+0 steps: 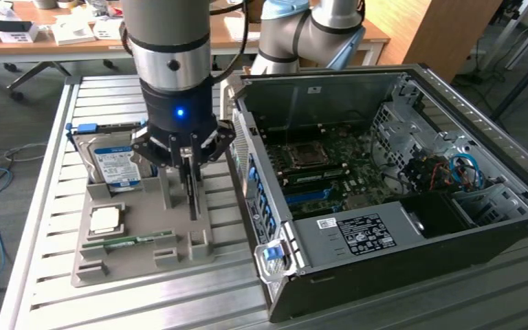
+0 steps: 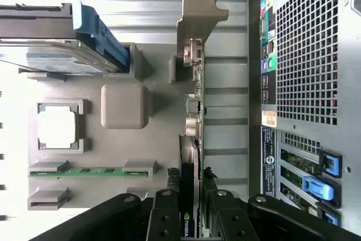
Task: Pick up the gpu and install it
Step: 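Pick up the gpu and move the gpu toward the slot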
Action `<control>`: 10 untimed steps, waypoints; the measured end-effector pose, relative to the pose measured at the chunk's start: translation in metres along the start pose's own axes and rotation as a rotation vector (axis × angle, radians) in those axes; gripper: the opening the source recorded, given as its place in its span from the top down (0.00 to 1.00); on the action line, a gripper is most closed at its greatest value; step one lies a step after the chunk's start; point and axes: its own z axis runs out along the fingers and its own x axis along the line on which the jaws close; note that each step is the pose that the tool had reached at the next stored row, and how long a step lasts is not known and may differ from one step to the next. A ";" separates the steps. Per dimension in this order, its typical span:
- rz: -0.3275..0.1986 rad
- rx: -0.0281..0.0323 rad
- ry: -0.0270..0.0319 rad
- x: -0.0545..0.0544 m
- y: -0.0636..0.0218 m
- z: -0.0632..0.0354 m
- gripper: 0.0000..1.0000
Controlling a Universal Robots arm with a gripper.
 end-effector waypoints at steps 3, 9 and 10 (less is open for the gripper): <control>-0.005 -0.0007 0.0002 -0.001 0.0014 -0.0317 0.74; -0.007 -0.0010 0.0002 -0.001 0.0022 -0.0500 0.74; -0.007 -0.0011 0.0002 -0.001 0.0023 -0.0526 0.74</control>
